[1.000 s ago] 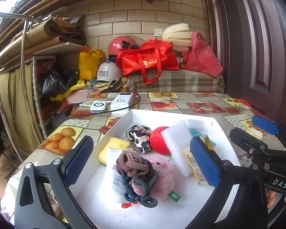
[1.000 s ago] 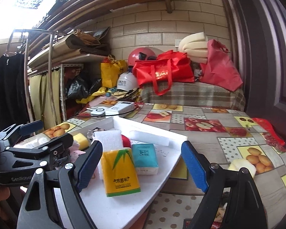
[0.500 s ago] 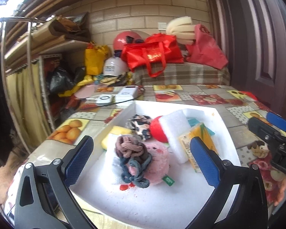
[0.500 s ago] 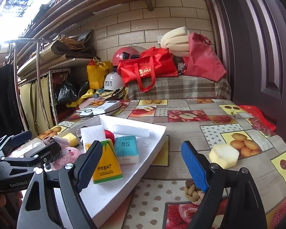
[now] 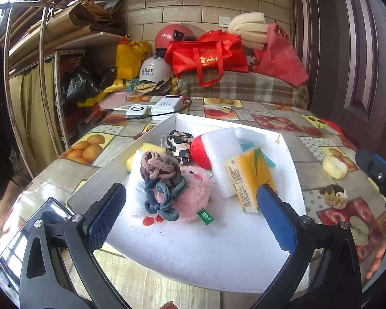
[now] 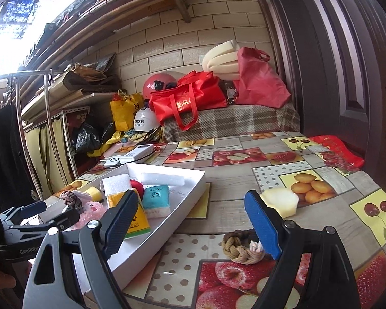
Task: Organize soft objects
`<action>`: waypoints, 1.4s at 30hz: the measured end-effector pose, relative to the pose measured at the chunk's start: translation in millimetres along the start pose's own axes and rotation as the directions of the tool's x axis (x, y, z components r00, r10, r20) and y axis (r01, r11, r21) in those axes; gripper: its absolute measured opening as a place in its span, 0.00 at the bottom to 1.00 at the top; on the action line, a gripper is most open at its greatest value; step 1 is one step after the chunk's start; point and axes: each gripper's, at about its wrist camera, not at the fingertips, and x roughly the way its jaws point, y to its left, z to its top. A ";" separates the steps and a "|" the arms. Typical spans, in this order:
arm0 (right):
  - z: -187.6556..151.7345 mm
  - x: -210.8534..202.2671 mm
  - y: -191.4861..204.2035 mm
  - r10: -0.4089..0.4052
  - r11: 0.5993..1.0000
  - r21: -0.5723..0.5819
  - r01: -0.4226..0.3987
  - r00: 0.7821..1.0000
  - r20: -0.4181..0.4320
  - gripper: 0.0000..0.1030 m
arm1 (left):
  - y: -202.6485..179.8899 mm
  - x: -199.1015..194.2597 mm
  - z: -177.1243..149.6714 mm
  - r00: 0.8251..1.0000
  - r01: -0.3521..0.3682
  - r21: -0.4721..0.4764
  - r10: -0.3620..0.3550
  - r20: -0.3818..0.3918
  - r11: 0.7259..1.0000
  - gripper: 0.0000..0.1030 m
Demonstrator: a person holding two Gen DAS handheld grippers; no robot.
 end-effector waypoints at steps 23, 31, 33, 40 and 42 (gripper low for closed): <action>-4.7 -60.1 -19.7 -0.122 0.989 -0.076 0.128 0.990 0.077 0.83 | -33.9 -42.9 -9.0 0.995 0.005 0.099 -0.015 0.096 0.995 0.99; -6.8 -75.1 -30.2 -0.139 0.988 -0.047 0.144 0.985 0.098 0.83 | -67.8 -58.1 -18.8 0.994 -0.016 0.219 -0.008 0.105 0.976 0.99; -6.8 -77.5 -32.4 -0.143 0.988 -0.040 0.148 0.985 0.101 0.83 | -72.5 -58.3 -21.3 0.996 0.010 0.227 -0.028 0.079 0.974 0.99; -7.5 -82.1 -34.5 -0.144 0.989 -0.025 0.148 0.983 0.116 0.83 | -75.9 -54.4 -24.9 0.999 -0.011 0.232 0.000 0.047 0.973 0.99; -7.7 -82.1 -33.4 -0.144 0.989 -0.028 0.148 0.983 0.117 0.83 | -75.5 -52.9 -25.0 0.999 -0.011 0.229 0.002 0.039 0.973 0.99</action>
